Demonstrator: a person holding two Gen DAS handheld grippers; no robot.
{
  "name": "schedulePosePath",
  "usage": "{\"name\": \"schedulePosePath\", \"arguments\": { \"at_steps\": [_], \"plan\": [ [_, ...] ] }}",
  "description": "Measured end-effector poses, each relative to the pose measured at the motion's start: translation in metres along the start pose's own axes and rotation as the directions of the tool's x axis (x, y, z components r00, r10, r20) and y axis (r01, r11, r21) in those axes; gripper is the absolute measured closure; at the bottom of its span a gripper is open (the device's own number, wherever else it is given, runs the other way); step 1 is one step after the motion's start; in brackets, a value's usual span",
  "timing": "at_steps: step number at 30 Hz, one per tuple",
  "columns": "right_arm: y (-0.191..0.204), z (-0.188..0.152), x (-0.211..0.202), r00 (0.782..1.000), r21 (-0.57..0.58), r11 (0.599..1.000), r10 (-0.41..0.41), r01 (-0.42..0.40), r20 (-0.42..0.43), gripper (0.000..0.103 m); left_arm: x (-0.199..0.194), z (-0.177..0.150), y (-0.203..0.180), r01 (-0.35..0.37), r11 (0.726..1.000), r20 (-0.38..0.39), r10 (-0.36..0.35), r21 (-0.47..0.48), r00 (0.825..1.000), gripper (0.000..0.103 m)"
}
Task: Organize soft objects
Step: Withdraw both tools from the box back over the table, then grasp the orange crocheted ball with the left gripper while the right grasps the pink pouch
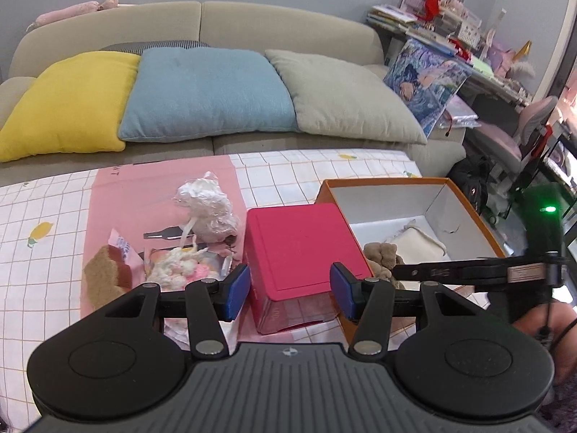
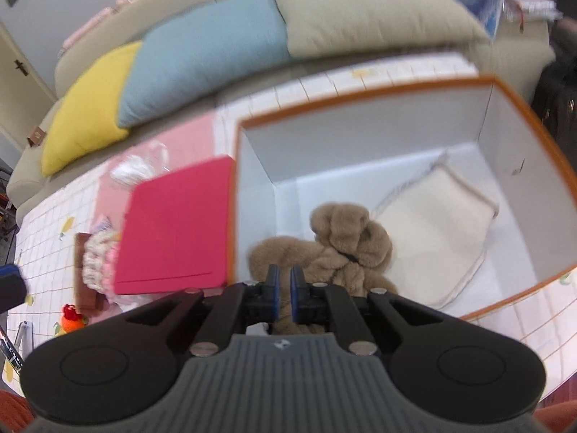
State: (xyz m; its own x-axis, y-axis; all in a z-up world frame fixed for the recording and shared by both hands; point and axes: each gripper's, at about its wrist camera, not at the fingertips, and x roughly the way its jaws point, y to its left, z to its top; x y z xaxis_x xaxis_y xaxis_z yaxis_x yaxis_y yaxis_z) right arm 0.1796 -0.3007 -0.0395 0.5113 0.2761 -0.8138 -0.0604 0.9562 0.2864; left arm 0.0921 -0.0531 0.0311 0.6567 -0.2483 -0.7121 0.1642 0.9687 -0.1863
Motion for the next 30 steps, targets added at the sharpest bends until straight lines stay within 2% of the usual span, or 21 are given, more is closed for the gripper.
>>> {"name": "schedulePosePath", "arguments": {
  "at_steps": [2, 3, 4, 5, 7, 8, 11, 16, 21, 25, 29, 30],
  "plan": [
    [0.010, -0.006, -0.018, 0.998, -0.022, 1.000, 0.021, -0.020, 0.058, 0.092, -0.009, -0.006, 0.009, 0.007, 1.000, 0.021, -0.007, -0.013, 1.000, 0.043],
    [0.016, -0.010, -0.026, 0.995, -0.033, 0.999, 0.032, -0.029, 0.090, 0.081, -0.013, -0.008, 0.015, 0.006, 1.000, 0.031, -0.006, -0.023, 1.000, 0.042],
    [0.023, -0.015, -0.034, 0.992, -0.047, 0.998, 0.037, -0.032, 0.121, 0.064, -0.018, -0.012, 0.021, 0.004, 0.999, 0.040, -0.003, -0.034, 0.999, 0.042],
    [0.032, -0.020, -0.039, 0.988, -0.060, 0.998, 0.036, -0.028, 0.150, 0.060, -0.022, -0.016, 0.027, 0.001, 0.999, 0.046, 0.001, -0.047, 0.999, 0.042],
    [0.049, -0.033, -0.046, 0.980, -0.103, 0.994, 0.048, -0.028, 0.195, 0.059, -0.030, -0.024, 0.040, -0.018, 0.997, 0.047, 0.022, -0.073, 0.999, 0.042],
    [0.059, -0.038, -0.046, 0.978, -0.129, 0.991, 0.059, -0.033, 0.198, 0.058, -0.032, -0.030, 0.046, -0.034, 0.996, 0.044, 0.038, -0.082, 0.998, 0.042],
    [0.086, -0.055, -0.041, 0.982, -0.196, 0.978, 0.100, -0.067, 0.162, 0.045, -0.035, -0.050, 0.067, -0.087, 0.990, 0.008, 0.088, -0.113, 0.996, 0.042],
    [0.122, -0.080, -0.018, 0.989, -0.278, 0.953, 0.137, -0.118, 0.049, 0.044, -0.032, -0.077, 0.097, -0.168, 0.965, -0.067, 0.158, -0.199, 0.985, 0.042],
    [0.150, -0.090, -0.002, 0.990, -0.389, 0.914, 0.136, -0.112, 0.035, 0.044, -0.032, -0.083, 0.120, -0.215, 0.950, -0.077, 0.202, -0.227, 0.976, 0.042],
    [0.170, -0.085, 0.005, 0.987, -0.478, 0.871, 0.154, -0.113, 0.048, 0.044, -0.022, -0.082, 0.133, -0.256, 0.949, -0.085, 0.244, -0.182, 0.966, 0.042],
    [0.195, -0.079, 0.016, 0.984, -0.593, 0.800, 0.163, -0.089, 0.072, 0.043, -0.004, -0.080, 0.146, -0.288, 0.950, -0.108, 0.277, -0.115, 0.955, 0.042],
    [0.201, -0.078, 0.021, 0.984, -0.619, 0.782, 0.161, -0.081, 0.075, 0.039, 0.001, -0.080, 0.149, -0.294, 0.951, -0.114, 0.283, -0.100, 0.952, 0.042]
  ]
}}
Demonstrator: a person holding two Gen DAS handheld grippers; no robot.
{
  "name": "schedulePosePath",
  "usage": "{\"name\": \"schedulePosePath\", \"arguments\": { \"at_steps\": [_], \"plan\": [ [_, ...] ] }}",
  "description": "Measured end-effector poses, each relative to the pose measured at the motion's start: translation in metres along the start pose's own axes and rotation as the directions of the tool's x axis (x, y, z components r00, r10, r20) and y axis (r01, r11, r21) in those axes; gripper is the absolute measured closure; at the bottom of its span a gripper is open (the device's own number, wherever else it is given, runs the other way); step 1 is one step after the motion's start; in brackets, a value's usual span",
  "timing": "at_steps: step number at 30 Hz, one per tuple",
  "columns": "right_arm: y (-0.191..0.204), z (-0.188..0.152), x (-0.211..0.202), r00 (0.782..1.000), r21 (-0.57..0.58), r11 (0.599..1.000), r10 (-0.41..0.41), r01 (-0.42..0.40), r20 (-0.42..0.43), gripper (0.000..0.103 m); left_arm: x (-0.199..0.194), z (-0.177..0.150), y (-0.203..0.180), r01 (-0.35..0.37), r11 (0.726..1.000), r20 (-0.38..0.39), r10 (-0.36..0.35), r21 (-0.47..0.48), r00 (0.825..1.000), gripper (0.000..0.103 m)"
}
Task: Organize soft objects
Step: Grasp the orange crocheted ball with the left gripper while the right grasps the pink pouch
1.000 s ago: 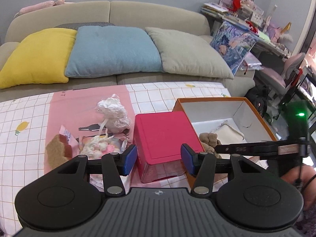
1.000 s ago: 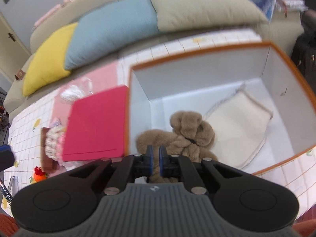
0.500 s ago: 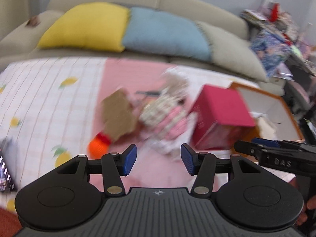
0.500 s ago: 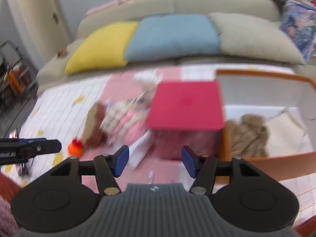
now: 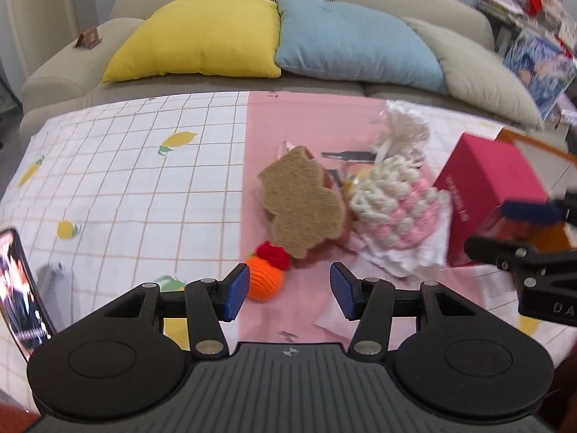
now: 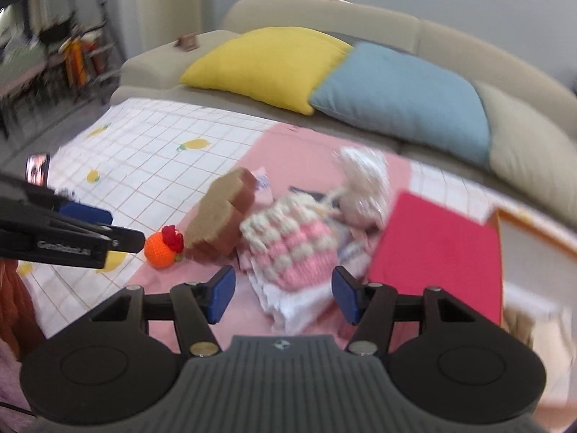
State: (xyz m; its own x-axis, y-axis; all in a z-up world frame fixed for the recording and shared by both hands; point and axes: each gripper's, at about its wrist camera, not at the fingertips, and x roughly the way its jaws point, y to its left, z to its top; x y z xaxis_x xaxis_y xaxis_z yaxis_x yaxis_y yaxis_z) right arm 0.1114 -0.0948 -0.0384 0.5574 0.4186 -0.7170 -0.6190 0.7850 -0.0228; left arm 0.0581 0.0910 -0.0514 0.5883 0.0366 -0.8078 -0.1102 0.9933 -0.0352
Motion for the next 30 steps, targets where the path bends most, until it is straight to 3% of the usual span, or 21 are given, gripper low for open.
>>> {"name": "schedulePosePath", "arguments": {
  "at_steps": [2, 9, 17, 19, 23, 24, 30],
  "plan": [
    [0.006, 0.007, 0.015, 1.000, -0.070, 0.997, -0.021, 0.021, -0.012, 0.027, 0.010, 0.001, 0.002, -0.012, 0.999, -0.010, 0.012, 0.032, 1.000, 0.042],
    [0.025, 0.015, 0.068, 0.992, -0.316, 0.944, -0.115, 0.092, -0.057, 0.023, 0.047, -0.001, 0.005, -0.020, 0.994, -0.046, 0.025, 0.104, 0.999, 0.042],
    [0.030, 0.016, 0.108, 0.983, -0.383, 0.917, -0.159, 0.113, -0.090, 0.011, 0.071, -0.004, 0.009, -0.035, 0.991, -0.052, 0.042, 0.127, 0.998, 0.042],
    [0.030, 0.016, 0.115, 0.981, -0.377, 0.920, -0.160, 0.109, -0.107, 0.011, 0.075, -0.004, 0.010, -0.039, 0.991, -0.062, 0.047, 0.125, 0.997, 0.043],
    [0.032, 0.013, 0.124, 0.979, -0.369, 0.923, -0.163, 0.109, -0.119, 0.014, 0.079, -0.006, 0.007, -0.037, 0.989, -0.064, 0.047, 0.146, 0.997, 0.052],
    [0.032, 0.012, 0.125, 0.979, -0.369, 0.922, -0.167, 0.113, -0.118, 0.017, 0.079, -0.007, 0.006, -0.036, 0.987, -0.061, 0.046, 0.155, 0.997, 0.056],
    [0.028, 0.011, 0.127, 0.978, -0.355, 0.925, -0.182, 0.134, -0.106, 0.036, 0.077, -0.008, 0.004, -0.043, 0.988, -0.060, 0.053, 0.150, 0.997, 0.059]
  ]
}}
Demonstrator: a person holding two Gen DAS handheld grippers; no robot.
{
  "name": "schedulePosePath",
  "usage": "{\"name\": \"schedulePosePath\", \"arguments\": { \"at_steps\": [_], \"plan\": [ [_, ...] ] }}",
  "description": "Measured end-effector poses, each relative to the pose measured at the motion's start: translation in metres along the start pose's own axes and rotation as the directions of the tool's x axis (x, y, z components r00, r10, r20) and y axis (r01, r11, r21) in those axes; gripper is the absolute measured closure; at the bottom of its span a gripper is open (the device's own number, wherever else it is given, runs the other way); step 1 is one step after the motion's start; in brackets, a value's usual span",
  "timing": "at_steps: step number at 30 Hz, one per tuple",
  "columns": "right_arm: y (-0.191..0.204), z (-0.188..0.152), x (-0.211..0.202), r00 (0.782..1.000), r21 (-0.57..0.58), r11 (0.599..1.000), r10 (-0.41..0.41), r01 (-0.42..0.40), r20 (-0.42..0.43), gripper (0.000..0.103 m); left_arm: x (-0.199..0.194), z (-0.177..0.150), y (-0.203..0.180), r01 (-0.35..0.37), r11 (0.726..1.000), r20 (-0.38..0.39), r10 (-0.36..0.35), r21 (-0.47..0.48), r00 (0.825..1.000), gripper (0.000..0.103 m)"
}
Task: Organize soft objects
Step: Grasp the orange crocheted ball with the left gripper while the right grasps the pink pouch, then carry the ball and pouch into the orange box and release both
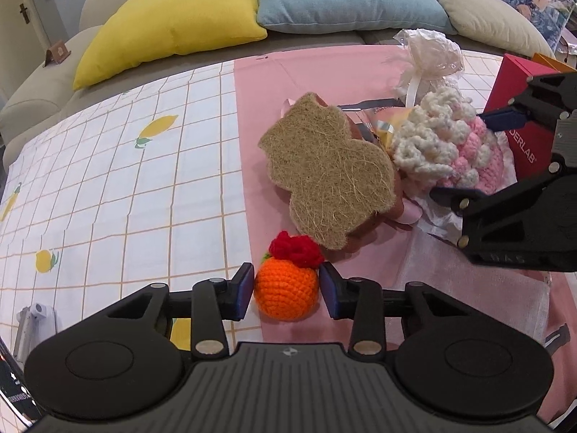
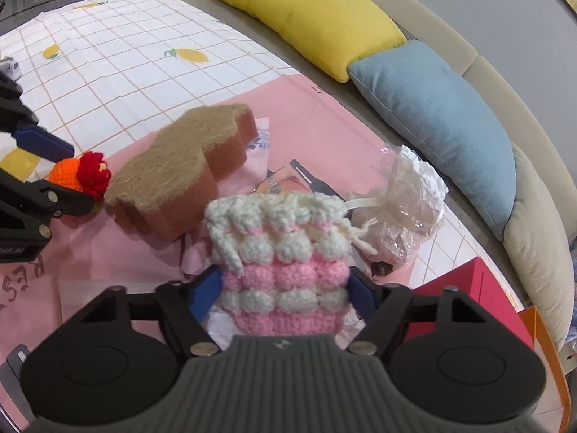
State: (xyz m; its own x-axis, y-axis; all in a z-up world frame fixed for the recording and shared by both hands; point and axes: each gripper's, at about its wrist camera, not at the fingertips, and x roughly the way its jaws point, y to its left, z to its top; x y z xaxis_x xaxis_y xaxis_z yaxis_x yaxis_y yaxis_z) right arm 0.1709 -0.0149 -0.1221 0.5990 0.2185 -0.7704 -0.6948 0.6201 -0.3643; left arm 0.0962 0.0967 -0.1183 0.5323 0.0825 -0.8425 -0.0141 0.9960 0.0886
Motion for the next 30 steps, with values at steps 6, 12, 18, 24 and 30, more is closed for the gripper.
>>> {"name": "schedulePosePath", "arguments": {
  "at_steps": [6, 12, 18, 24, 30],
  "plan": [
    [-0.003, -0.001, -0.009, 1.000, 0.009, 1.000, 0.005, -0.005, 0.014, 0.064, -0.016, 0.003, 0.000, 0.003, 1.000, 0.025, -0.002, -0.028, 1.000, 0.059],
    [-0.019, 0.000, -0.035, 0.998, 0.116, 0.992, 0.039, -0.044, 0.045, 0.075, -0.044, 0.006, -0.005, 0.027, 0.998, 0.079, -0.023, -0.050, 0.997, 0.059],
    [-0.034, -0.007, -0.070, 0.993, 0.253, 0.961, 0.090, -0.108, 0.081, 0.075, -0.075, 0.012, -0.014, 0.068, 0.993, 0.109, -0.058, -0.093, 0.992, 0.059],
    [-0.056, -0.027, -0.112, 0.979, 0.398, 0.896, 0.150, -0.194, 0.140, 0.075, -0.100, 0.013, -0.027, 0.150, 0.982, 0.126, -0.135, -0.116, 0.983, 0.059],
    [-0.079, -0.055, -0.150, 0.971, 0.479, 0.850, 0.145, -0.220, 0.189, 0.075, -0.123, 0.015, -0.047, 0.220, 0.971, 0.153, -0.204, -0.092, 0.967, 0.059]
  ]
}}
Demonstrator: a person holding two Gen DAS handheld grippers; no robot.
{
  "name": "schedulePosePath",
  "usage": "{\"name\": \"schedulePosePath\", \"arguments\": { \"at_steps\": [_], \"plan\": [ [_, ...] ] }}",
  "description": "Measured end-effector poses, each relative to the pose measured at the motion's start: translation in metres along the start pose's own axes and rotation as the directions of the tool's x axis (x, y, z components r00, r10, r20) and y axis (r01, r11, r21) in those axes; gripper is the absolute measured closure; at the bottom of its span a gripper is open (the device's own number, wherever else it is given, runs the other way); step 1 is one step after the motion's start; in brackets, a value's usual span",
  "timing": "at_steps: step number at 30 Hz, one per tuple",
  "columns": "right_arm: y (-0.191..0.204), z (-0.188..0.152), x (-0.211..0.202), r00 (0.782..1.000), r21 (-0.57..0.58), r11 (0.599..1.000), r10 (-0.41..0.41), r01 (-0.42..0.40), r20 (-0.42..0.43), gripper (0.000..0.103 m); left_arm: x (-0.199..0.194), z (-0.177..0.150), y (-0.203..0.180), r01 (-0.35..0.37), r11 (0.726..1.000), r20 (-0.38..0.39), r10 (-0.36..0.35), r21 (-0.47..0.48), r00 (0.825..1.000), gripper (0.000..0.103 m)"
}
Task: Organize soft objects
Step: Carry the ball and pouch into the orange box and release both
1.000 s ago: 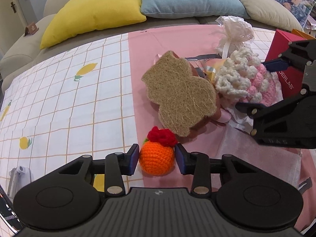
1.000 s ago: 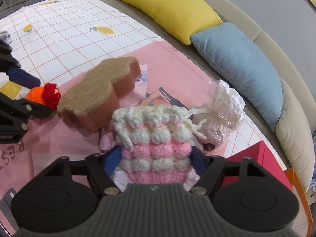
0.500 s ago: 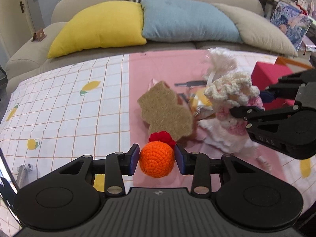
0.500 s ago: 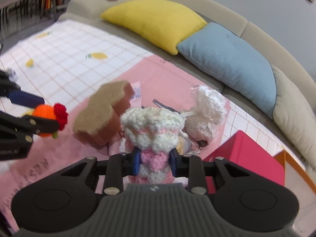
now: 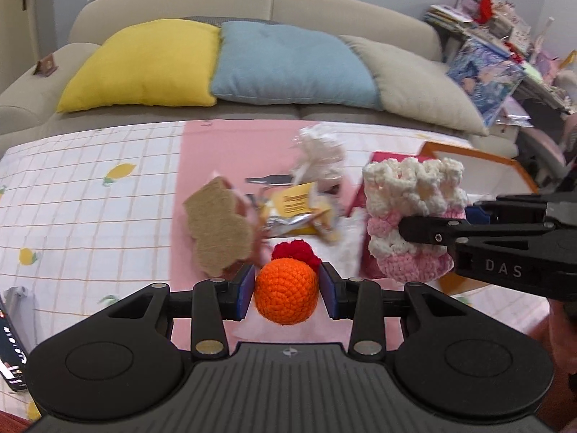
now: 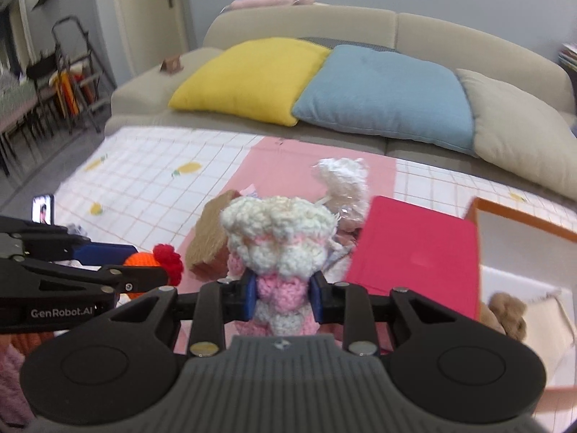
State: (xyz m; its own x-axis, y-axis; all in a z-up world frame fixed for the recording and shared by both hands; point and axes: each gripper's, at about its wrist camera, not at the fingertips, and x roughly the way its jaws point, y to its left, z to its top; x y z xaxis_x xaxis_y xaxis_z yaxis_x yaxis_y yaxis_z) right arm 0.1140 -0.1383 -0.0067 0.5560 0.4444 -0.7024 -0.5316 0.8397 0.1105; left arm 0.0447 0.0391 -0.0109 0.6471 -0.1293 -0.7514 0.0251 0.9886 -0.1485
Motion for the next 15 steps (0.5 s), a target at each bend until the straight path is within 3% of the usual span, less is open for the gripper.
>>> {"name": "schedulePosePath", "arguments": {
  "at_steps": [9, 15],
  "plan": [
    [-0.063, -0.025, -0.043, 0.992, 0.128, 0.984, -0.127, 0.124, 0.013, 0.074, 0.005, 0.024, -0.061, 0.133, 0.986, -0.006, -0.133, 0.097, 0.991, 0.059],
    [-0.135, -0.032, -0.069, 0.964, 0.263, 0.932, -0.265, 0.250, 0.023, 0.074, 0.020, 0.052, -0.123, 0.210, 0.950, -0.011, -0.213, 0.233, 0.977, 0.059]
  ]
}}
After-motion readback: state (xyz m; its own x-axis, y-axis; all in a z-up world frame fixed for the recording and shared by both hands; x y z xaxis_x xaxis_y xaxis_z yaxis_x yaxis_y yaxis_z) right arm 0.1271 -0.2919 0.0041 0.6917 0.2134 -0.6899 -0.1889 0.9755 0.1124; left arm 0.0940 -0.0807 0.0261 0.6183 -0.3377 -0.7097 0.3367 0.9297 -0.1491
